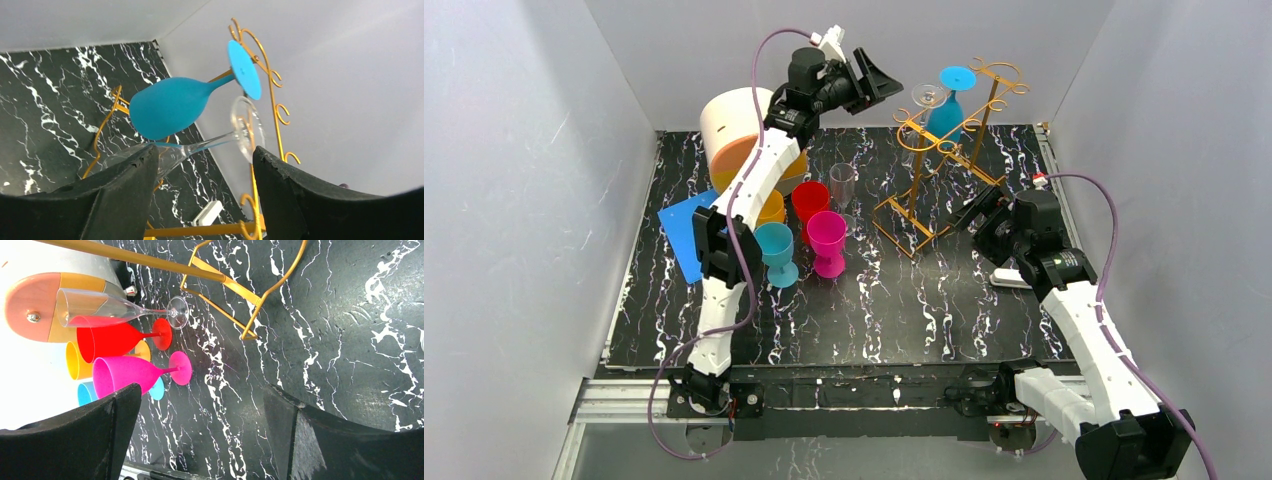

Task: Take the wine glass off the wine glass rack
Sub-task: Pick up the wine glass from the wine rack.

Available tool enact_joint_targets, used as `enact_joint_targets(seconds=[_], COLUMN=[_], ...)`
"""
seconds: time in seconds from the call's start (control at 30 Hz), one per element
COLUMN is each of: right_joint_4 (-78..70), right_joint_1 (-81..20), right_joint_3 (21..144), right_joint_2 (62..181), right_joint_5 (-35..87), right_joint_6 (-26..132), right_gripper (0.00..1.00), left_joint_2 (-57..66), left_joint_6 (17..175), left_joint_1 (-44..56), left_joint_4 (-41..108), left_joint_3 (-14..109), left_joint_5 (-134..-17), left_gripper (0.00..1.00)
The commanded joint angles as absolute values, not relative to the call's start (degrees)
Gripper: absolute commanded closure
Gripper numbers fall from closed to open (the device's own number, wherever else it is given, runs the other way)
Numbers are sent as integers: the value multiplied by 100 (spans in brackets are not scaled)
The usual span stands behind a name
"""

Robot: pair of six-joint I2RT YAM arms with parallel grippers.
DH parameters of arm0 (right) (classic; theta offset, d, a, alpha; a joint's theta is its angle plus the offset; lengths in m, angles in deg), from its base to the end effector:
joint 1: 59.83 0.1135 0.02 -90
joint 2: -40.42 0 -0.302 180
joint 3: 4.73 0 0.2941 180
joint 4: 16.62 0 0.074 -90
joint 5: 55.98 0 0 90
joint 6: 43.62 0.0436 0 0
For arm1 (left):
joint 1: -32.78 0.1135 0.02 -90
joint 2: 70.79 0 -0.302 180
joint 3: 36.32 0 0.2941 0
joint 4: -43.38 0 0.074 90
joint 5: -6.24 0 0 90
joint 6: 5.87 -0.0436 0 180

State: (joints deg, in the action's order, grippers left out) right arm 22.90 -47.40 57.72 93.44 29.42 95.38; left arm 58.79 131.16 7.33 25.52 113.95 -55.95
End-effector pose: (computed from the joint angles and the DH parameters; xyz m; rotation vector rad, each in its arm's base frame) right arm 0.2239 0.0529 0.3440 0.6357 2.0846 0.7166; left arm 0.5330 -0.2762 0.4557 0.1121 1.6915 -1.3466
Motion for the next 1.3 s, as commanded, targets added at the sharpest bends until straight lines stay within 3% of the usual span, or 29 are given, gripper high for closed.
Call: enact_joint_targets(seconds=[0.0, 0.7, 0.93, 1.27], right_joint_4=[2268, 2199, 2252, 2138], right_joint_1=[-4762, -4763, -4762, -4764], right_joint_3=[5674, 6381, 7967, 10333], right_joint_2=[9317, 9279, 9558, 11659], right_joint_5=[2867, 2850, 3250, 2812], right_joint_6=[9604, 9360, 8662, 8487], right_gripper=[1, 1, 8, 24], left_joint_2=[5828, 5878, 5934, 5953], left_joint_6=[13592, 13590, 13615, 13617], left_joint_1=[732, 572, 563, 556], left_joint_4=[3115, 3260, 3242, 3325], left_joint_3=[11648, 11526, 11548, 11537], left_joint_5=[-5287, -5163, -5054, -5031], left_gripper=[34, 39, 43, 46])
